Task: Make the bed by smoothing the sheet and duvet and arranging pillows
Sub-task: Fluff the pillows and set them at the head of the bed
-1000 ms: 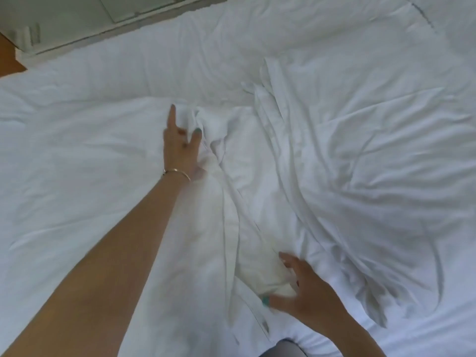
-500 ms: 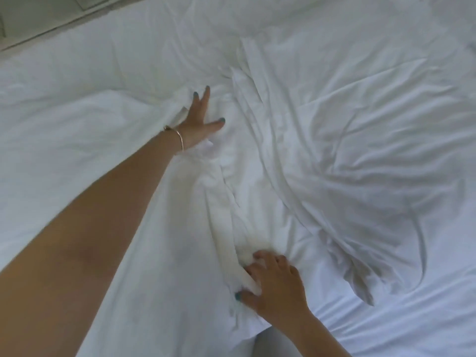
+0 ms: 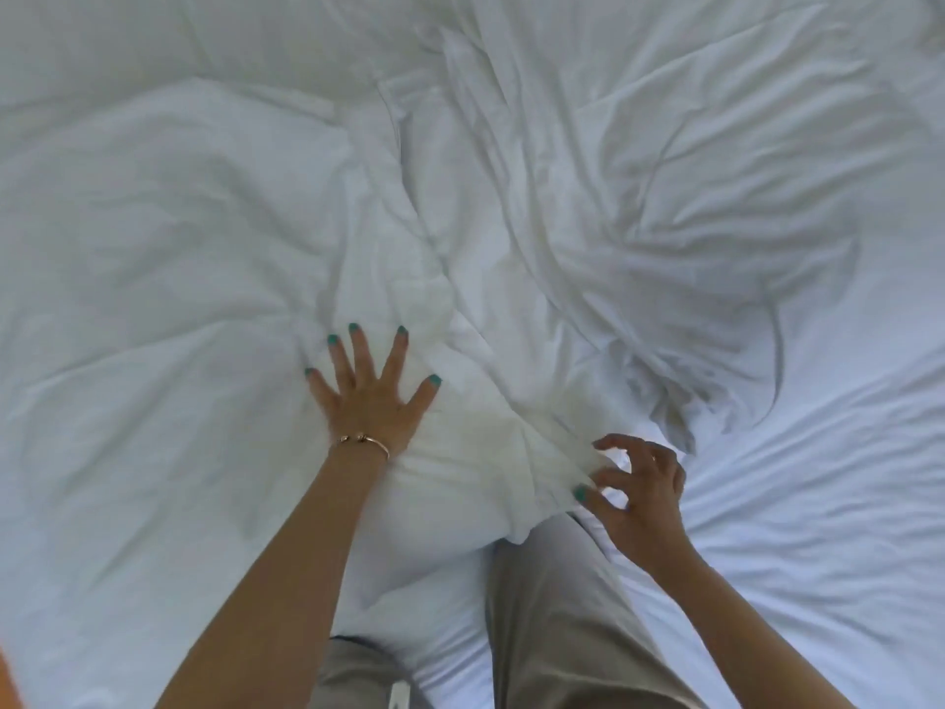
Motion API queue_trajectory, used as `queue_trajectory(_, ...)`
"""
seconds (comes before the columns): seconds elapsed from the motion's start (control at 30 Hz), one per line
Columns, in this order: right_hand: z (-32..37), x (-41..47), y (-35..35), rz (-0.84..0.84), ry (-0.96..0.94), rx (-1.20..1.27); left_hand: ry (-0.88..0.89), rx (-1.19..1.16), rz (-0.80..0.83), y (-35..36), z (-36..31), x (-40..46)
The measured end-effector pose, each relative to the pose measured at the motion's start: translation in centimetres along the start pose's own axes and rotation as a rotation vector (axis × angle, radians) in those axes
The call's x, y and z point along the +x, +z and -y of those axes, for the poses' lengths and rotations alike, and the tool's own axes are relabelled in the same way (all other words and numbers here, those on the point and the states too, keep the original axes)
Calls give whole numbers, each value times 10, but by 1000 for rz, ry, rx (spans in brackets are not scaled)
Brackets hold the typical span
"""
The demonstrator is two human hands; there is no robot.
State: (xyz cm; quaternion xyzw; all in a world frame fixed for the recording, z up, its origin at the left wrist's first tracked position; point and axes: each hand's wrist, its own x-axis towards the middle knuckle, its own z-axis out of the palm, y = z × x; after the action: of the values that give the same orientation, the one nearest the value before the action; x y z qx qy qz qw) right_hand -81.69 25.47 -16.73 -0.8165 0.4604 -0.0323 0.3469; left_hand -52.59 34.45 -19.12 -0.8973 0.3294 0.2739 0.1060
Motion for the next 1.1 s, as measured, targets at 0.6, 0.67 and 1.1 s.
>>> queue_trajectory(0.6, 2, 5, -32, 435, 264, -312, 119, -126, 76, -13, -33, -3)
queue_trajectory(0.67, 45, 24, -15, 151, 4, -368, 128, -106, 24, -21, -32, 14)
queue_trajectory(1.1, 92, 149, 86, 318, -137, 115, 30, 125, -213, -147, -27, 232)
